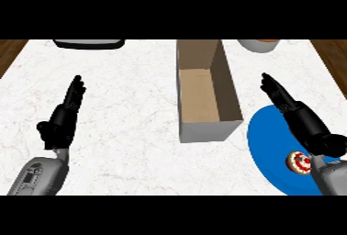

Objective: Pick the cupcake from the plate and place it in the cardboard box

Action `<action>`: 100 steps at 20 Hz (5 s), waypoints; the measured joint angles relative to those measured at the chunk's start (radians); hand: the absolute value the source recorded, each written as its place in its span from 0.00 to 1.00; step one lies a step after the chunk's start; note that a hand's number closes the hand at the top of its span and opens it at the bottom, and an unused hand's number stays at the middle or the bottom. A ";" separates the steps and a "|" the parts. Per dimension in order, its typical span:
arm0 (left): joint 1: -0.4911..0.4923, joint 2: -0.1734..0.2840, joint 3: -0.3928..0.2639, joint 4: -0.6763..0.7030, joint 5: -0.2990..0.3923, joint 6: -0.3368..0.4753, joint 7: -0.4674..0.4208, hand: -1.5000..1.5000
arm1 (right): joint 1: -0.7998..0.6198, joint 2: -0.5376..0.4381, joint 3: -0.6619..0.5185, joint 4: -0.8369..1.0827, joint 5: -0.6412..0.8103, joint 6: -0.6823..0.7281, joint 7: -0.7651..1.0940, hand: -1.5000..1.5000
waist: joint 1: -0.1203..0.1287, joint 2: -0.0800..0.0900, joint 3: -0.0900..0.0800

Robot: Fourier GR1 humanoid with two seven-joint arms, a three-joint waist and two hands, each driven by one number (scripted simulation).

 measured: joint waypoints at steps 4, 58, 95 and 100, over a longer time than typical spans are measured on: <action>0.032 0.027 0.008 -0.017 -0.018 0.011 0.033 0.50 | -0.017 0.003 -0.110 -0.045 -0.036 -0.068 0.000 0.00 | -0.005 0.019 0.022; 0.223 -0.016 0.026 -0.256 -0.181 -0.046 0.277 0.50 | 0.342 -0.191 -0.189 -0.407 0.453 0.268 0.882 0.00 | -0.006 0.035 0.034; 0.227 -0.120 0.122 -0.267 -0.282 -0.144 0.272 0.50 | 0.319 0.107 -0.283 -0.222 0.912 0.299 0.590 1.00 | -0.006 0.029 0.026; 0.230 -0.124 0.126 -0.275 -0.291 -0.146 0.280 0.50 | 0.314 0.134 -0.254 -0.232 1.035 0.218 0.599 1.00 | -0.005 0.029 0.025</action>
